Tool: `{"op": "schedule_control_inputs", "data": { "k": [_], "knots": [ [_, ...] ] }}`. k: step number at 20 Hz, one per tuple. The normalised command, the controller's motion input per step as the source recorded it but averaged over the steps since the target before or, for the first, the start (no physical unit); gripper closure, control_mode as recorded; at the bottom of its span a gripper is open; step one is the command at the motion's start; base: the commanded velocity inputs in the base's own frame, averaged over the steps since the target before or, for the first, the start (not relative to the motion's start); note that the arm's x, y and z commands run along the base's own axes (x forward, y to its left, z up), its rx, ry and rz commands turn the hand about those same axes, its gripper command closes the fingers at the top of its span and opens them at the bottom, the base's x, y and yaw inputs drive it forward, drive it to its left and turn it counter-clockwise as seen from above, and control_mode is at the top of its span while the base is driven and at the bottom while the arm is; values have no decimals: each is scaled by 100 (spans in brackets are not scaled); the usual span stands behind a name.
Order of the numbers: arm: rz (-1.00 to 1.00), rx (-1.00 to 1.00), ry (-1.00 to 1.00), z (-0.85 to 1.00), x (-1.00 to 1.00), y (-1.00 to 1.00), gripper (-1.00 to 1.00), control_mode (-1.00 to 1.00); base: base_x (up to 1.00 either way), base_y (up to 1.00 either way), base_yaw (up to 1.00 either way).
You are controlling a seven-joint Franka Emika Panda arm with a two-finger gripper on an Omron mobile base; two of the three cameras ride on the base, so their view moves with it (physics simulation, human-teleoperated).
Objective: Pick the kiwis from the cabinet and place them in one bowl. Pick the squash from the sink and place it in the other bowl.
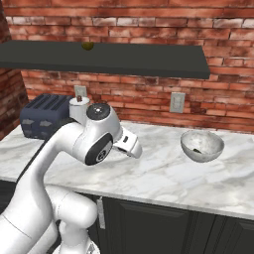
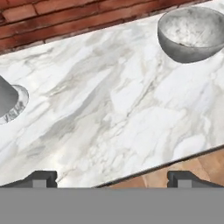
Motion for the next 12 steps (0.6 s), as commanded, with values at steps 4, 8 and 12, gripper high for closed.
{"op": "schedule_control_inputs", "data": {
  "k": [4, 8, 12],
  "knots": [
    [11, 0, 0, 4, -39, 68, -100, -100, 0, 0, 0],
    [10, 0, -5, 16, -31, 81, -100, -100, 0, 0, 0],
    [8, 0, -5, 28, -29, 75, -100, -100, 0, 0, 0]
  ]
}}
